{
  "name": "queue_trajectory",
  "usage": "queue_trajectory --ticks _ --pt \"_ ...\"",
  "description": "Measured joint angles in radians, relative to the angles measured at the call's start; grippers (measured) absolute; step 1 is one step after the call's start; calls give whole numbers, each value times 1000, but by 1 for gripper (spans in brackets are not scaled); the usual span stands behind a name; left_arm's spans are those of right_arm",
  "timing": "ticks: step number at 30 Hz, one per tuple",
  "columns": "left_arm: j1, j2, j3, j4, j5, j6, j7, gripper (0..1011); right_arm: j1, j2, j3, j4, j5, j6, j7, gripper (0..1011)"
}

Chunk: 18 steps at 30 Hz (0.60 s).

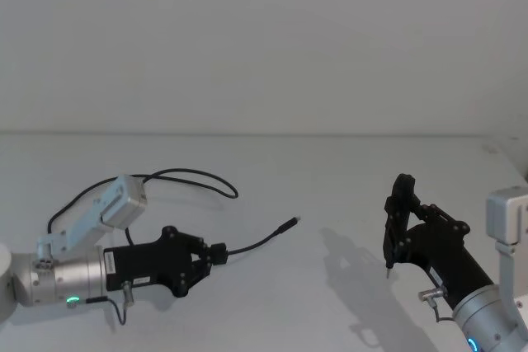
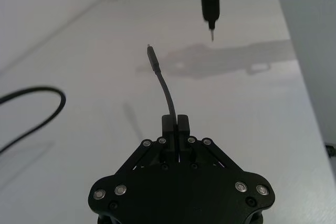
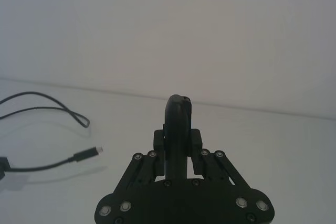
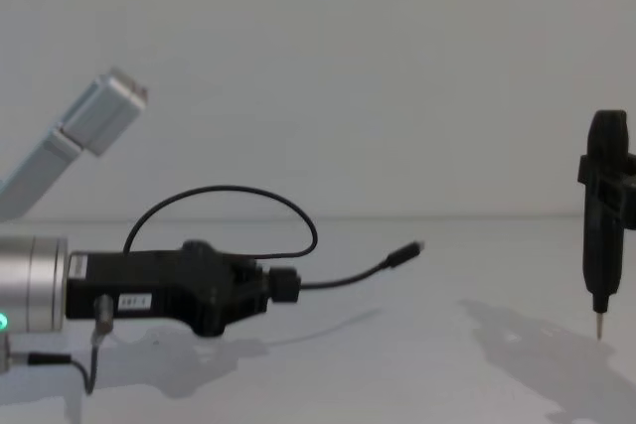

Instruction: Pick up the data cable with the one hand.

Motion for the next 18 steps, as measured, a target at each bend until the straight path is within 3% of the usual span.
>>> queue_trajectory --ticks 18 --pt "29 38 -9 -152 -32 12 19 40 0 -1 1 -2 0 0 0 279"
